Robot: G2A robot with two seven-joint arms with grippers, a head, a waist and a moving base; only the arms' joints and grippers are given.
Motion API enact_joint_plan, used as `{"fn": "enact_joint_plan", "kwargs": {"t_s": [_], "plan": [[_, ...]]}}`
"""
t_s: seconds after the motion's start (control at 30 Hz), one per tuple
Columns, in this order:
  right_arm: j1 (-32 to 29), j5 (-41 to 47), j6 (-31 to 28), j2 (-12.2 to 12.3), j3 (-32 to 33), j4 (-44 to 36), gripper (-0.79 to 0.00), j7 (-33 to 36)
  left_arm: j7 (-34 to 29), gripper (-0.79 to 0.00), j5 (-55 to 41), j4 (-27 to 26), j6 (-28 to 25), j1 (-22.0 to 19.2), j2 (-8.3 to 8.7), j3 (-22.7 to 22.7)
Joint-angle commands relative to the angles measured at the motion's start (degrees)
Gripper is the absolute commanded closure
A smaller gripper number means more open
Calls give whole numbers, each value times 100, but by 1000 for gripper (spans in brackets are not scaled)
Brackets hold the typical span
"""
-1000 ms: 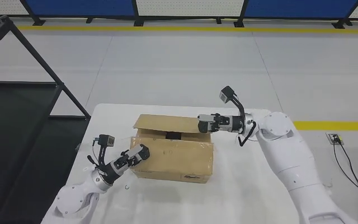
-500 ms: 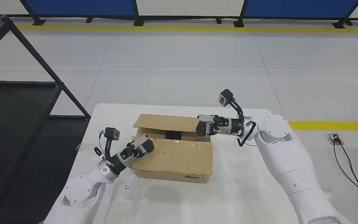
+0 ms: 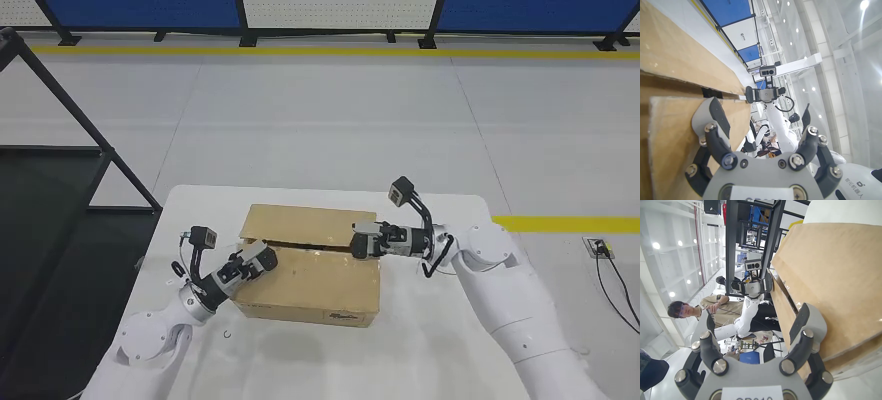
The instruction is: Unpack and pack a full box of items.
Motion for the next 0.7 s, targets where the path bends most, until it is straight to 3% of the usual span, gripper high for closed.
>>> {"fn": "enact_joint_plan", "kwargs": {"t_s": [0.0,0.23,0.37,0.67], "plan": [[-35,18,-4,3,-8,-9,-785,-5,-1,-785,3,3,2,1,-1,-2],[-68,15,-39,3,-68,72,-785,-114,136,-785,-158,-109,-272,148,11,-231],[-113,0,-304,16,-72,26,-785,-59,188,-785,-575,-117,-417,455,65,-739],[-98,-120,-290,12,-181,45,-785,-203,-69,-785,-1280,85,-614,1202,177,-1756]]}}
